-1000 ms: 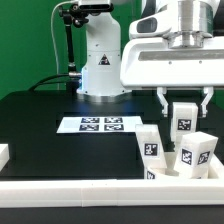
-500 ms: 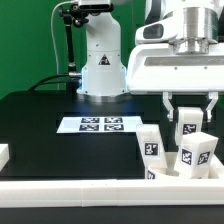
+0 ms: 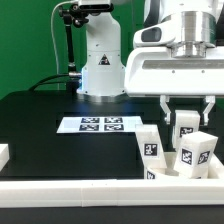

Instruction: Assemble stool

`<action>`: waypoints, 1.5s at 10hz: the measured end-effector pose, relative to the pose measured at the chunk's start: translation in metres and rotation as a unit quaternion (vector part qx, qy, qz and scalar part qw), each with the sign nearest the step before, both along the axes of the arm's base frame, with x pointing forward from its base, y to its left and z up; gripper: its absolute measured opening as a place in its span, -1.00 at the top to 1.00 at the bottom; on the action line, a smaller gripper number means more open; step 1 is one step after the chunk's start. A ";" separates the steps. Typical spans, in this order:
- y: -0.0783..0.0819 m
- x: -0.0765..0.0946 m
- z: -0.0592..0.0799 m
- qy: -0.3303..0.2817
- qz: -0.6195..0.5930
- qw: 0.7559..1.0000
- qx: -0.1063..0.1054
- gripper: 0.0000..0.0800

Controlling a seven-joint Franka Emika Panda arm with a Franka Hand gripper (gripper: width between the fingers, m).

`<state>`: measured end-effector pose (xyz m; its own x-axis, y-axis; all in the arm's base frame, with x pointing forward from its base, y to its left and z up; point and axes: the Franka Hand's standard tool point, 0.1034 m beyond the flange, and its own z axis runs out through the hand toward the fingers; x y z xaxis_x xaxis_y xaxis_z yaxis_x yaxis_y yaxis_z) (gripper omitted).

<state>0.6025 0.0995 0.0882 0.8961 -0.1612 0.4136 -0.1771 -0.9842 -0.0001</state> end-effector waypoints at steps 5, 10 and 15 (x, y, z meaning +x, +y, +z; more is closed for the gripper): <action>0.003 -0.002 -0.007 -0.034 0.010 0.999 -0.008 0.15; 0.002 -0.001 -0.007 -0.053 0.014 0.998 -0.012 -0.28; 0.002 0.003 0.019 -0.055 0.022 0.998 -0.005 -0.62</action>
Offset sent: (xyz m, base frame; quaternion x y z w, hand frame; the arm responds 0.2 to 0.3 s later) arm -0.0129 0.0063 -0.0168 0.0097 0.0325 0.0053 0.9994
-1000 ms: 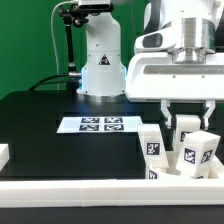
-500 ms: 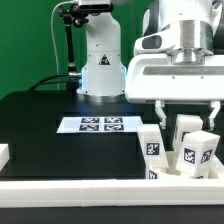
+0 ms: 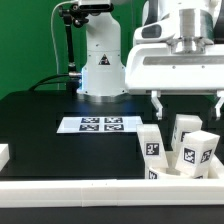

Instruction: Assemble stool

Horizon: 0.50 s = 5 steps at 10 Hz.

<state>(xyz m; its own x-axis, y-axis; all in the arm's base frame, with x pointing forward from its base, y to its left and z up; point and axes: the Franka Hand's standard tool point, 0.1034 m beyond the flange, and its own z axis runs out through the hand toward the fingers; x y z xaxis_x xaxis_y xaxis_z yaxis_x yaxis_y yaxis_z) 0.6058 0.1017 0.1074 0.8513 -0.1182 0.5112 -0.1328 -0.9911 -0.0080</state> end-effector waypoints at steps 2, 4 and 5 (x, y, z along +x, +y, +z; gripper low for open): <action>-0.005 0.004 0.010 -0.001 0.002 1.000 0.000 -0.62; -0.006 0.004 0.007 0.000 0.002 1.000 -0.002 -0.62; -0.006 0.003 0.006 0.005 0.002 1.000 -0.002 -0.62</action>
Offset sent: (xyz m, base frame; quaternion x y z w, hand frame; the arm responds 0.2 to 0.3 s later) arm 0.0000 0.0000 0.0000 0.0000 0.0000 0.0000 1.0000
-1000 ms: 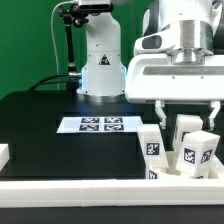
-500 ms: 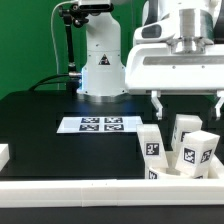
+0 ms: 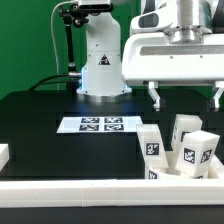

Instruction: Assemble stool

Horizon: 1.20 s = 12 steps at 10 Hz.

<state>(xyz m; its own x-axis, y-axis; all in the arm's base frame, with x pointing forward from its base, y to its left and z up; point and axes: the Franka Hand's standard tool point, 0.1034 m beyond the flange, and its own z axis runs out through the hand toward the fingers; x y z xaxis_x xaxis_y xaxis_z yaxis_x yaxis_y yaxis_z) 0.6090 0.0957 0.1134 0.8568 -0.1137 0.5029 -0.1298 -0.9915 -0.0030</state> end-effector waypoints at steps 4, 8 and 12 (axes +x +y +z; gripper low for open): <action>-0.006 -0.006 -0.009 0.093 -0.009 0.996 0.007 -0.62; -0.009 -0.016 -0.012 0.236 -0.027 0.971 0.025 -0.62; -0.007 -0.002 0.006 0.215 -0.016 0.976 0.030 -0.62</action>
Offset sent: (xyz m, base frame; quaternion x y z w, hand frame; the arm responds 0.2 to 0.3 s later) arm -0.0018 -0.0073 -0.0080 0.0028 -0.1298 -0.0091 0.9915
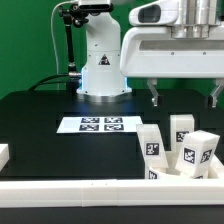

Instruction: Assemble stool

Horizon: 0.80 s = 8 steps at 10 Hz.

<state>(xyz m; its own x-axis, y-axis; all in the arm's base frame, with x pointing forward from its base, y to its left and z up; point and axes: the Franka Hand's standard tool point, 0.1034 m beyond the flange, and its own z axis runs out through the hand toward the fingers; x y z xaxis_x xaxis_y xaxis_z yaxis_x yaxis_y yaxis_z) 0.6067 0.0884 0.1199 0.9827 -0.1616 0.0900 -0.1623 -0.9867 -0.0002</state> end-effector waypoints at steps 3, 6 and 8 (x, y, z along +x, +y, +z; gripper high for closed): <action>0.000 0.000 -0.001 0.001 -0.003 1.000 0.000 -0.62; 0.000 0.003 0.001 -0.002 -0.031 0.999 0.022 -0.62; 0.001 0.005 0.000 -0.010 -0.036 0.999 0.029 -0.62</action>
Offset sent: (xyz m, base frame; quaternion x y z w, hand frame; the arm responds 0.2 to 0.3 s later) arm -0.0071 0.0150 -0.0031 0.0823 -0.0326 0.0556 0.9945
